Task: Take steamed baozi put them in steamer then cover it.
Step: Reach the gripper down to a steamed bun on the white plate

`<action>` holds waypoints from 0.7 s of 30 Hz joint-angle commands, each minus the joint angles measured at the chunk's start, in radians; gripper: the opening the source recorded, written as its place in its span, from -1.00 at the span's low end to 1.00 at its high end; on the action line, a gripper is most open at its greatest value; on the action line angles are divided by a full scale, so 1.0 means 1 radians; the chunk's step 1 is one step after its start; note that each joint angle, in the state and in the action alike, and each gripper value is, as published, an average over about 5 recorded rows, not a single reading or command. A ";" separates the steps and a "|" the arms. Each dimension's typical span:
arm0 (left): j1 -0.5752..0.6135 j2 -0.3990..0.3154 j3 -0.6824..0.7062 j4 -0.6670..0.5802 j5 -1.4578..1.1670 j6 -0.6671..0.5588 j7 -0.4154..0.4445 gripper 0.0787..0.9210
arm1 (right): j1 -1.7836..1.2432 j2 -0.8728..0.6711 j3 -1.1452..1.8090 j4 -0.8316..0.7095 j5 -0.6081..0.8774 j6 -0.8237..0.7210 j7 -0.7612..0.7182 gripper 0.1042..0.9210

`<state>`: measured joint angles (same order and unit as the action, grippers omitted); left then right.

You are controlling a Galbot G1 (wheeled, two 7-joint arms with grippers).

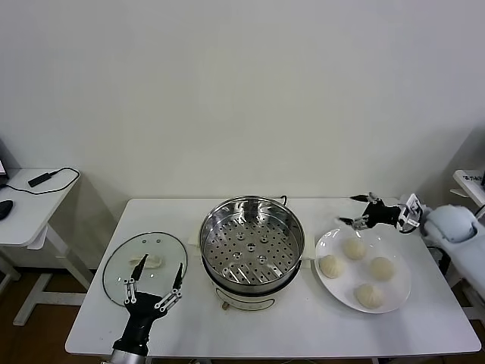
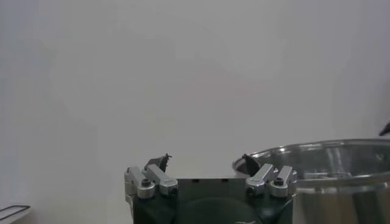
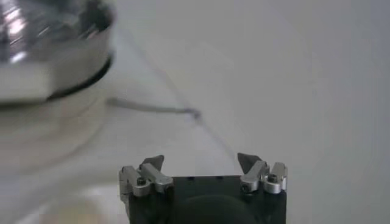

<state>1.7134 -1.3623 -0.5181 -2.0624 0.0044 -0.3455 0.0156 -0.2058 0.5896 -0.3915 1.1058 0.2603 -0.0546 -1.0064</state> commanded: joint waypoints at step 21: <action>-0.004 -0.012 -0.007 0.007 0.005 -0.004 -0.006 0.77 | 0.189 0.216 -0.219 -0.288 -0.452 0.099 -0.187 0.76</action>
<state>1.7099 -1.3739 -0.5250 -2.0576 0.0096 -0.3488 0.0094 -0.0408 0.7620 -0.5790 0.8648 -0.1338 0.0331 -1.2004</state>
